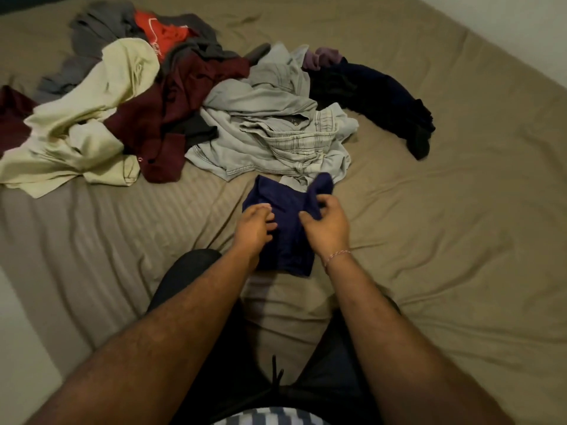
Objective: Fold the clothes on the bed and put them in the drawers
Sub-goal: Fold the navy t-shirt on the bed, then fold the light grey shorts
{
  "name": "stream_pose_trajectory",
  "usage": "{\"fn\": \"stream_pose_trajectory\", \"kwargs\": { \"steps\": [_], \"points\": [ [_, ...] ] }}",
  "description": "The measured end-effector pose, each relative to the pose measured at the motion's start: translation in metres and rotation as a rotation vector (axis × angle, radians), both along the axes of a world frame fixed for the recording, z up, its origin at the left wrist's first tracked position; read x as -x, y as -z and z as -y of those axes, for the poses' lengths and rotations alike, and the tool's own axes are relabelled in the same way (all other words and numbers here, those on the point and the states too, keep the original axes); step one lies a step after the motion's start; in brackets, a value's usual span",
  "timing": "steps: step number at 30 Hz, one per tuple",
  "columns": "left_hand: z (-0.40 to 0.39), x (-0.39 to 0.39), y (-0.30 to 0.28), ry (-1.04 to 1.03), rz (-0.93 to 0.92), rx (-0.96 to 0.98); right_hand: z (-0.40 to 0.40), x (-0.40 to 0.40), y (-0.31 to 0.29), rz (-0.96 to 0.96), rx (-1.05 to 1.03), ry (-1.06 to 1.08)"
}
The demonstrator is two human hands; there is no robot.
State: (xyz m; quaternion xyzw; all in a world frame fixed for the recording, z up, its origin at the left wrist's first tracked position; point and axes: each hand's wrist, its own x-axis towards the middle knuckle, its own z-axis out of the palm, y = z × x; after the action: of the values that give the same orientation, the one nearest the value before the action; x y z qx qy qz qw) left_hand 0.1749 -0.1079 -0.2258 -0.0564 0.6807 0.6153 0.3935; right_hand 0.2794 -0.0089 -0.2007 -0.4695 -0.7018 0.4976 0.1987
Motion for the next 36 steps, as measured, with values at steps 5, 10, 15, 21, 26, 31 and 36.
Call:
{"fn": "stream_pose_trajectory", "kwargs": {
  "steps": [5,10,15,21,26,31,36],
  "points": [
    [0.031,0.042,0.003,-0.104,-0.153,0.164,0.032,0.03,0.012,-0.163,0.115,0.011],
    [0.04,0.039,0.014,0.123,-0.461,0.389,0.019,0.008,0.051,0.25,0.268,0.288],
    [0.021,0.024,0.017,0.14,0.009,0.284,0.04,0.021,0.053,0.085,0.472,-0.057],
    [-0.03,-0.001,0.002,0.013,0.344,-0.16,0.015,0.007,0.015,0.13,-0.102,-0.37],
    [-0.128,-0.071,-0.035,0.049,0.6,-0.452,-0.06,-0.069,-0.027,0.31,-0.648,-0.239],
    [-0.211,-0.14,-0.06,0.276,0.627,-0.497,-0.132,-0.156,-0.047,0.506,-0.911,-0.096],
    [-0.212,-0.125,-0.01,0.42,0.238,-0.072,-0.161,-0.201,-0.006,0.816,-0.568,-0.268]
  ]
}}
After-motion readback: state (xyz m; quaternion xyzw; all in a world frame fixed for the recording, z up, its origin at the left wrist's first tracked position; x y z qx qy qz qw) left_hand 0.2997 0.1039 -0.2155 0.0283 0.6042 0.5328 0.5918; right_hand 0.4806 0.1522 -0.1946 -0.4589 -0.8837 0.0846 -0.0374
